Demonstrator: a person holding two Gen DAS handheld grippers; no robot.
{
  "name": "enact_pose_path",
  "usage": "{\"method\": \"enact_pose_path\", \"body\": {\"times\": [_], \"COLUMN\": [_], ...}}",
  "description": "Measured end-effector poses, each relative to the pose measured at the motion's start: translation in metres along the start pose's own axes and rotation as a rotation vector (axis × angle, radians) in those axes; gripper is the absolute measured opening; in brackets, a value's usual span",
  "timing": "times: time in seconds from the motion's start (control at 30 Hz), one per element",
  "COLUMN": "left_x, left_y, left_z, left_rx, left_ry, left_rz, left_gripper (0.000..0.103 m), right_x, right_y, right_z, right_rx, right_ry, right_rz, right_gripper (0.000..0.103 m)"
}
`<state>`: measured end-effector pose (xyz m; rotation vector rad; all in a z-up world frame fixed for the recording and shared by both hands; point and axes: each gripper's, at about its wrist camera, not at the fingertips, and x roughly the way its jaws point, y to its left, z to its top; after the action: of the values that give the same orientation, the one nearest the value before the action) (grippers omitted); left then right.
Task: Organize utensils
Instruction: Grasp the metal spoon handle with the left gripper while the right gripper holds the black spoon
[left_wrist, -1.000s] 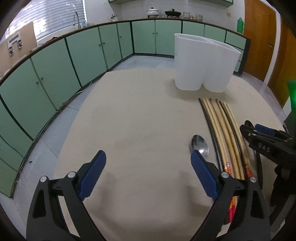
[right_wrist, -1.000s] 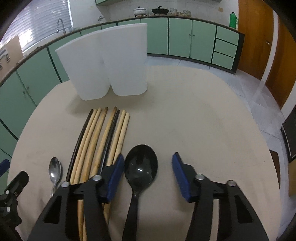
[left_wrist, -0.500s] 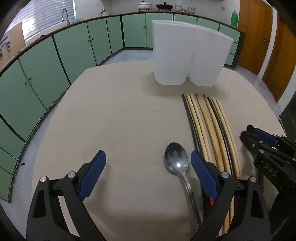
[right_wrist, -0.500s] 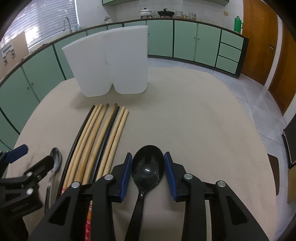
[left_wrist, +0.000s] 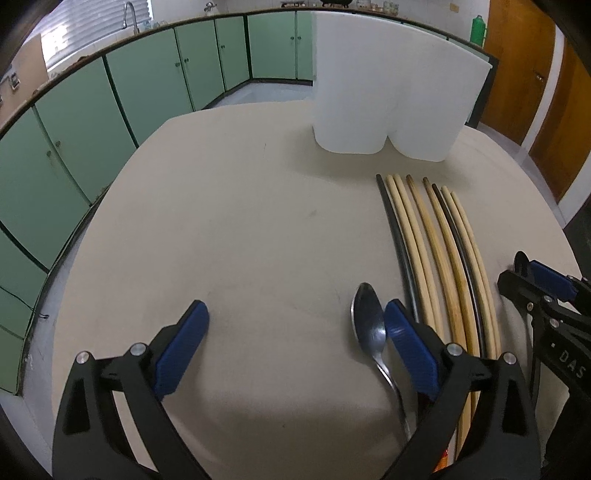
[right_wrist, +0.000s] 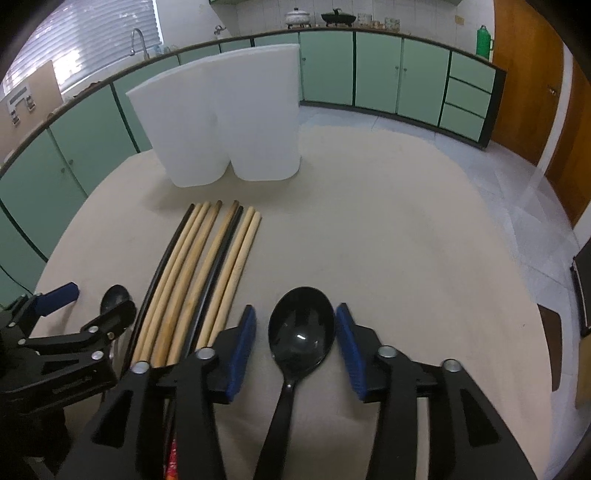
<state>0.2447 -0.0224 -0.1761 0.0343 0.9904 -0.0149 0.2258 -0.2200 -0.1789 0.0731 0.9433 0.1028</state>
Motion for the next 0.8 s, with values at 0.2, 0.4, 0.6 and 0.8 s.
{"method": "enact_pose_path", "body": {"times": [0.2,0.4,0.6,0.8], "left_x": [-0.01,-0.009,-0.013,-0.001], "left_y": [0.002,-0.001,-0.002,-0.002], "left_z": [-0.001,-0.002,-0.001,0.003], "left_rx": [0.012,0.017,0.015,0.0], "left_ry": [-0.002,0.012,-0.002,0.023], "left_rz": [0.009,0.035,0.053,0.051], "left_gripper": [0.094,0.094,0.094,0.094], "right_x": [-0.004,-0.002,-0.002,0.002], "right_y": [-0.003,-0.003,0.002,0.005], "right_z": [0.002,0.0,0.003,0.004], "right_rx": [0.006,0.01,0.005,0.004], "right_ry": [0.019,0.029,0.044,0.052], "right_rz": [-0.007,-0.017,-0.03,-0.043], "right_gripper": [0.055,0.055,0.055,0.055]}}
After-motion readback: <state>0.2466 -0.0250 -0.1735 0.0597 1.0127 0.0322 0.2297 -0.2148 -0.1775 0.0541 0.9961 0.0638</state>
